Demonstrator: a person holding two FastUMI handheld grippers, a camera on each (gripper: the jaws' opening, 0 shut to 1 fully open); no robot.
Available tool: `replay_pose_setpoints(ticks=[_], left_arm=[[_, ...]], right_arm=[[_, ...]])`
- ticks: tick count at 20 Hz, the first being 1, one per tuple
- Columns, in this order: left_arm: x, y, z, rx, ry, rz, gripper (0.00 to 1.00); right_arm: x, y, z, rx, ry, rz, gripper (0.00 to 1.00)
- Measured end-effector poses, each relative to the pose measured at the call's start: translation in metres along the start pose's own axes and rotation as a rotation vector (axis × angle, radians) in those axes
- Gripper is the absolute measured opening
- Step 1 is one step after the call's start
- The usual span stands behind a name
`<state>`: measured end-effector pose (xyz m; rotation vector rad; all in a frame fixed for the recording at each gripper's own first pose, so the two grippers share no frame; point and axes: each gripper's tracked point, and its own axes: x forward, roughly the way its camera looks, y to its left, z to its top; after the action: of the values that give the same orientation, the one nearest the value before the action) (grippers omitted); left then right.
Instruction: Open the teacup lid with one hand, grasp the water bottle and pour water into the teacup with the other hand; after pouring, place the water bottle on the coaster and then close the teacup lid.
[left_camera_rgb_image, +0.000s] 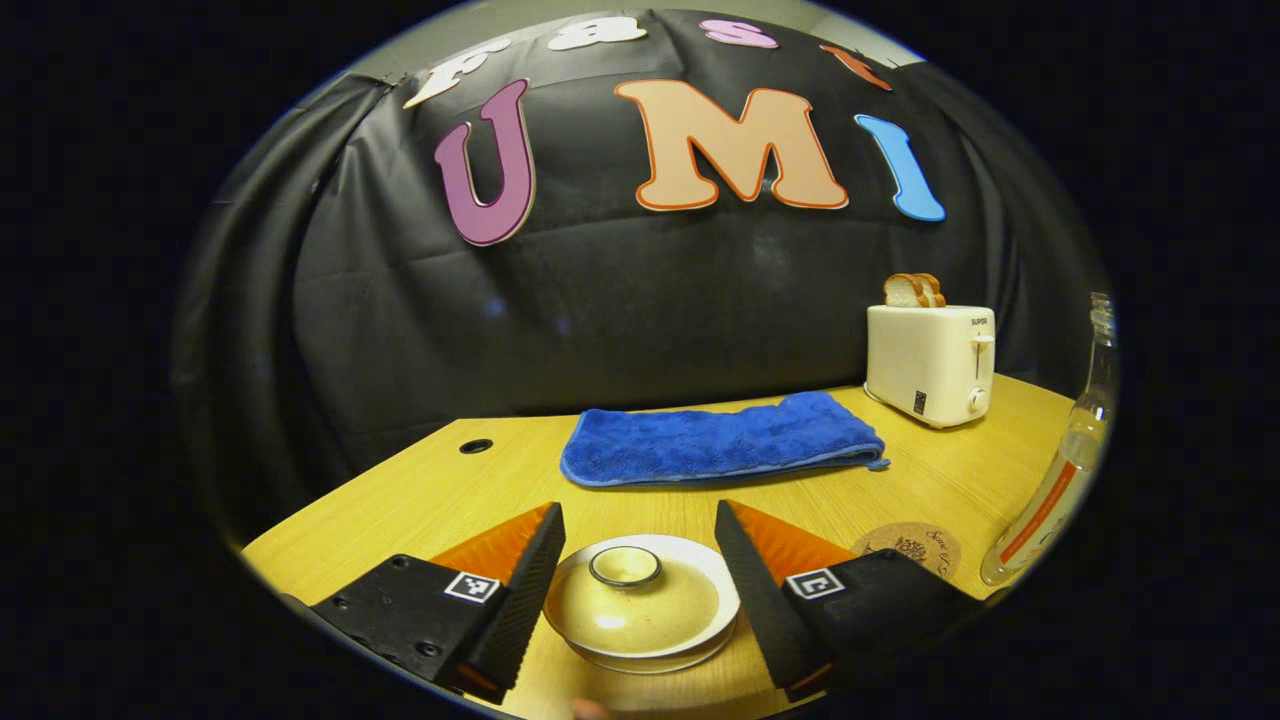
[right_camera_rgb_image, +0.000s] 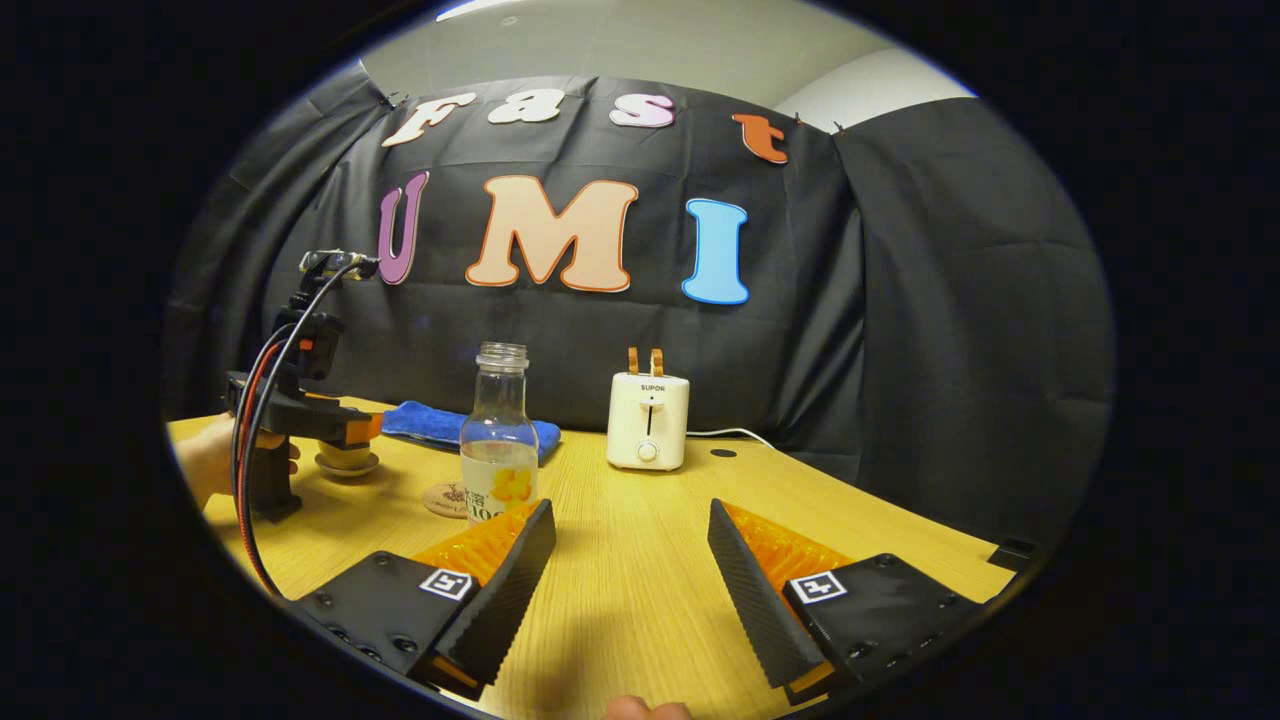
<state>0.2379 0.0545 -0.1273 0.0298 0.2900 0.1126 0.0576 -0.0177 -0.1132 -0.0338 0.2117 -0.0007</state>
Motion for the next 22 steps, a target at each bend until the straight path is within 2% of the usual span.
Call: replay_pose_setpoints(ticks=[1,2,3,5,7,8,9,10,14,17,18,21,22], left_arm=[[0.001,0.000,-0.002,0.011,0.012,0.002,0.84],[0.001,0.000,-0.002,0.020,0.018,0.002,0.74],[0.001,-0.003,-0.001,0.021,0.017,-0.008,0.71],[0.001,-0.002,-0.002,0.027,0.022,-0.007,0.53],[0.002,0.000,0.000,0.027,0.014,0.001,0.45],[0.002,0.006,-0.002,0.039,0.016,0.019,0.44],[0.003,0.006,-0.003,0.039,0.016,0.017,0.38],[0.002,0.005,-0.002,0.040,0.016,0.016,0.30],[0.001,0.005,-0.001,0.036,0.012,0.011,0.27],[0.000,0.003,-0.001,0.025,0.010,0.000,0.26],[0.000,0.003,0.001,0.010,-0.003,-0.003,0.26],[-0.004,0.002,0.002,-0.025,-0.016,-0.010,0.26],[-0.006,0.001,0.005,-0.039,-0.026,-0.018,0.26]], right_arm=[[0.001,-0.001,0.000,-0.001,0.003,-0.004,0.93],[0.001,-0.003,-0.001,0.000,0.007,-0.006,0.98],[0.001,-0.004,-0.002,0.007,0.011,-0.007,0.98],[0.002,-0.004,-0.002,0.017,0.015,-0.008,0.98],[0.002,-0.003,-0.003,0.019,0.016,-0.006,1.00],[0.002,-0.001,-0.003,0.019,0.017,-0.002,0.98],[0.003,0.001,-0.002,0.018,0.017,0.001,0.93],[0.004,0.001,-0.003,0.016,0.017,0.002,0.98],[0.004,0.002,-0.004,0.018,0.018,0.004,1.00],[0.005,0.002,-0.003,0.015,0.015,0.004,0.98],[0.006,0.002,-0.003,0.017,0.014,0.003,0.93],[0.006,0.005,-0.003,0.018,0.017,0.014,0.98],[0.007,0.006,-0.003,0.015,0.016,0.017,0.93]])
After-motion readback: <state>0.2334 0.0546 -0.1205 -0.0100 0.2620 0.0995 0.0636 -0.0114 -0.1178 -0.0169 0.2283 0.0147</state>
